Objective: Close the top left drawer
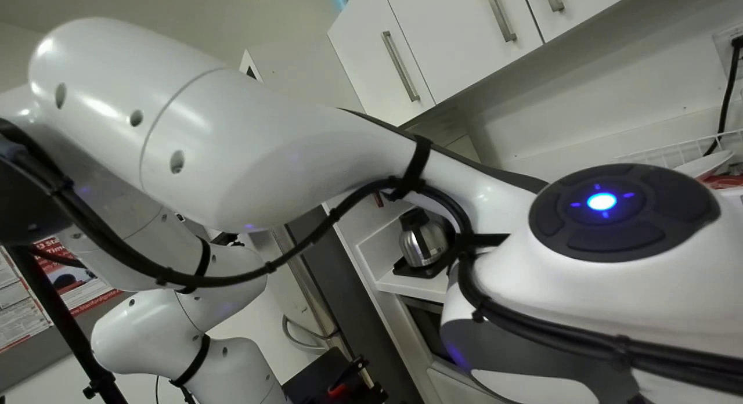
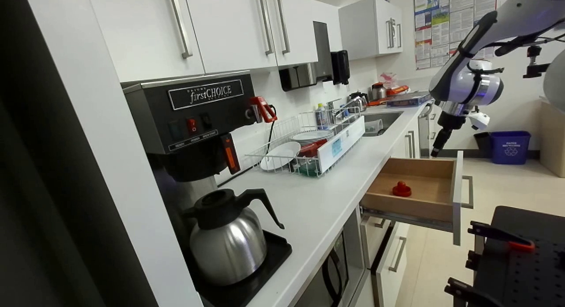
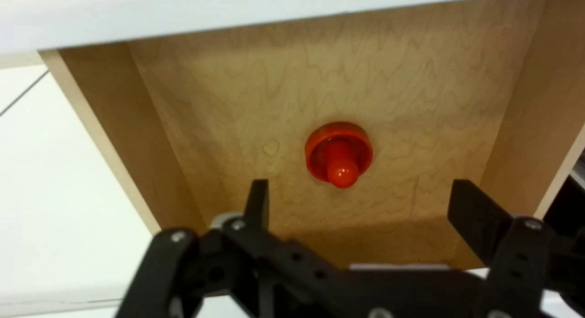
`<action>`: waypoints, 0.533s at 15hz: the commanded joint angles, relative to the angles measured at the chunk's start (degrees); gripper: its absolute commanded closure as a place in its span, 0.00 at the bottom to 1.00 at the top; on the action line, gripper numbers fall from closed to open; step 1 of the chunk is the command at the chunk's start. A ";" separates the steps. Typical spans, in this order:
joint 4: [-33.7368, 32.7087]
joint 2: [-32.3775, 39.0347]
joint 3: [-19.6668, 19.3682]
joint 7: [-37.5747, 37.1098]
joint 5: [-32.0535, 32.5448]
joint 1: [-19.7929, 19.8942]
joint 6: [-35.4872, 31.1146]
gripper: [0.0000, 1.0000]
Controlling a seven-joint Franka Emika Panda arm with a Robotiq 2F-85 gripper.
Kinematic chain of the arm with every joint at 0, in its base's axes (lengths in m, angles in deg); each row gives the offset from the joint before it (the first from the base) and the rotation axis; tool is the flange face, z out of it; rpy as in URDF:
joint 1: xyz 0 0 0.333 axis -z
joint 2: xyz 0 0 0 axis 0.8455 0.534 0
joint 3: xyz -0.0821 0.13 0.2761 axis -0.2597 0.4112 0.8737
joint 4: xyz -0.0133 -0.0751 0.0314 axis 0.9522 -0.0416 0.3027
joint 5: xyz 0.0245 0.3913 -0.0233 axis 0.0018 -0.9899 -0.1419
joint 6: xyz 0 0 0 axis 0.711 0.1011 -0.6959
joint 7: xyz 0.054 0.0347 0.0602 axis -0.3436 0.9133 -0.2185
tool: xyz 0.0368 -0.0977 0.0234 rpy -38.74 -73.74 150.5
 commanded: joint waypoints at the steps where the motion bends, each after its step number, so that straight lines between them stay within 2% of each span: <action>1: 0.72 -2.50 -3.89 2.62 -4.27 -3.29 0.66 0.00; 3: 2.17 -5.06 -6.15 2.71 -4.87 -4.33 1.12 0.00; 6: 2.93 -5.92 -6.54 2.72 -4.95 -4.71 1.14 0.00; 7: 3.09 -6.44 -8.61 0.25 -3.33 -6.88 1.64 0.00; 8: 3.95 -8.01 -12.62 -4.61 -1.75 -10.64 1.76 0.00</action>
